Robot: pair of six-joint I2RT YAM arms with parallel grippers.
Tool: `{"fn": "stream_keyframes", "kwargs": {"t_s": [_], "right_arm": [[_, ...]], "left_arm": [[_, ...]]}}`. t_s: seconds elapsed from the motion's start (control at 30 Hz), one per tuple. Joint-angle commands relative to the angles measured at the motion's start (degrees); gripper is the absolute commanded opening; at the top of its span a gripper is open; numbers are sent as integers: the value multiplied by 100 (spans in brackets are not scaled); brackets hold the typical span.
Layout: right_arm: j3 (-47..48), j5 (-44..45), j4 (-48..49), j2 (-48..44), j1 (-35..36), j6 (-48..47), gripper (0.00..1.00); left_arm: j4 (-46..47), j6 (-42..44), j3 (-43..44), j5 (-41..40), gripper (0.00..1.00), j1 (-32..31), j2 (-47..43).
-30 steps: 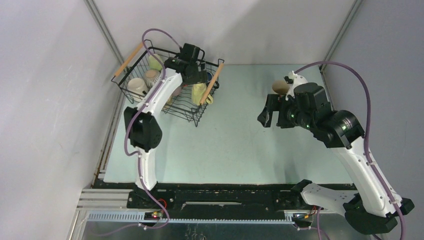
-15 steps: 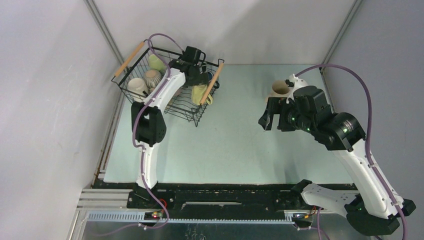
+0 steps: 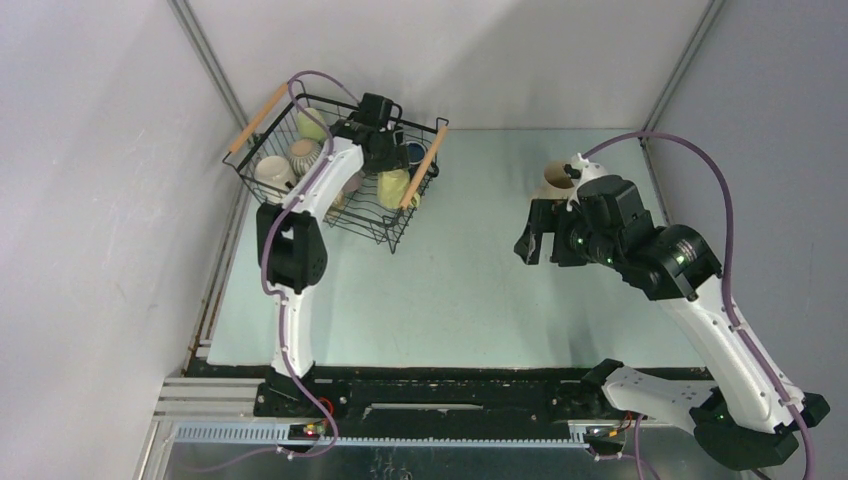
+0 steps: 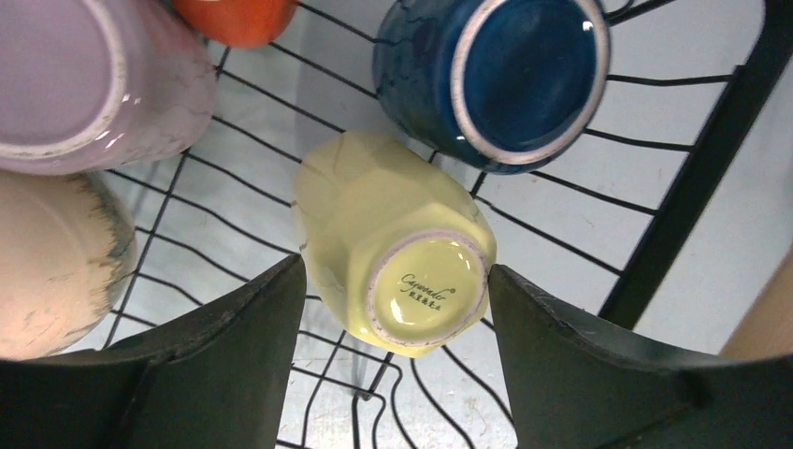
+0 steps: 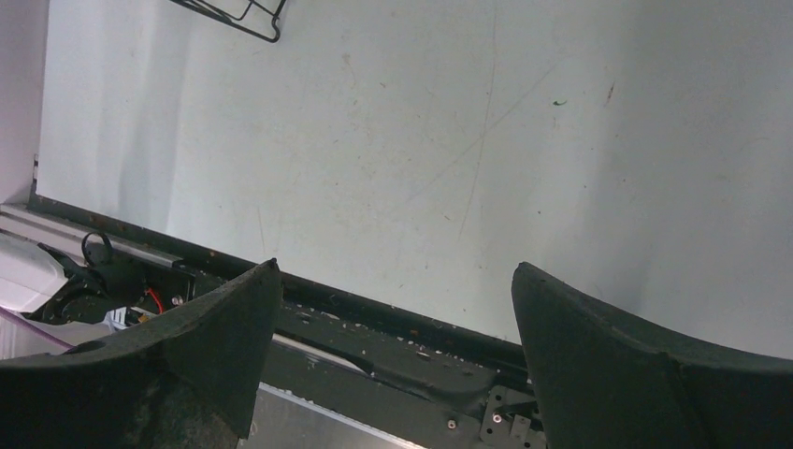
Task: Unload the cups from the dish rack
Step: Unload the cup from the dish rack.
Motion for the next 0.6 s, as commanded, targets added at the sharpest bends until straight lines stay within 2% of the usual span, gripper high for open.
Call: {"fn": "stream_keyframes", "kwargs": {"t_s": [0.0, 0.27, 0.57], "right_arm": [[7, 88, 126, 36, 98, 141, 100], [-32, 154, 147, 108, 195, 156, 100], [-117, 202, 150, 105, 224, 162, 100]], "left_arm": [[54, 143, -311, -136, 77, 217, -520], [45, 222, -426, -88, 75, 296, -617], [-106, 307, -11, 53, 92, 296, -316]]}}
